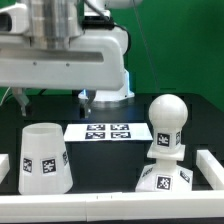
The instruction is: Assemble lamp
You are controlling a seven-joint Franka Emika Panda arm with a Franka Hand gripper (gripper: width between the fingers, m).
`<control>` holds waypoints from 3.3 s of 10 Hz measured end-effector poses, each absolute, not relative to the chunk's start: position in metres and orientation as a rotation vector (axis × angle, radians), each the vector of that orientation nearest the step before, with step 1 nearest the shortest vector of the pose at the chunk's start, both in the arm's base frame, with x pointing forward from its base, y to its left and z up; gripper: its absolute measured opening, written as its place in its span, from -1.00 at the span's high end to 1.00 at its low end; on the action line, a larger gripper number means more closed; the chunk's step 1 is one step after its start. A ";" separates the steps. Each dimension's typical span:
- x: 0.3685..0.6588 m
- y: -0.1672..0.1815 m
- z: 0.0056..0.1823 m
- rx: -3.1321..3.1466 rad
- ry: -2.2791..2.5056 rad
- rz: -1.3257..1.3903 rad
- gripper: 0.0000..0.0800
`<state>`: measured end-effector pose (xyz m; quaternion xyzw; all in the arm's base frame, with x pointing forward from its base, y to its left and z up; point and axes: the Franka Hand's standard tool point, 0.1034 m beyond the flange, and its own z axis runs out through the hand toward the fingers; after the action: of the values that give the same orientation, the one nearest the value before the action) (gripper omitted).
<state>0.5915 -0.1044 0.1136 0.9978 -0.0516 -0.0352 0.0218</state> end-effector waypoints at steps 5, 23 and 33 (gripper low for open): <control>0.593 -0.089 0.084 3.080 -0.129 -0.096 -0.75; 0.570 -0.057 0.198 3.184 -0.211 -0.258 0.90; 0.602 0.062 0.251 3.270 -0.785 -0.279 0.90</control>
Offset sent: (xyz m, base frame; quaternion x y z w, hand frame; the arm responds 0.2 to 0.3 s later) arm 0.0013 0.0287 -0.0221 0.0287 0.0173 0.0202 0.9992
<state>0.6018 0.0624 0.2507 0.9625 -0.2311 -0.0820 -0.1161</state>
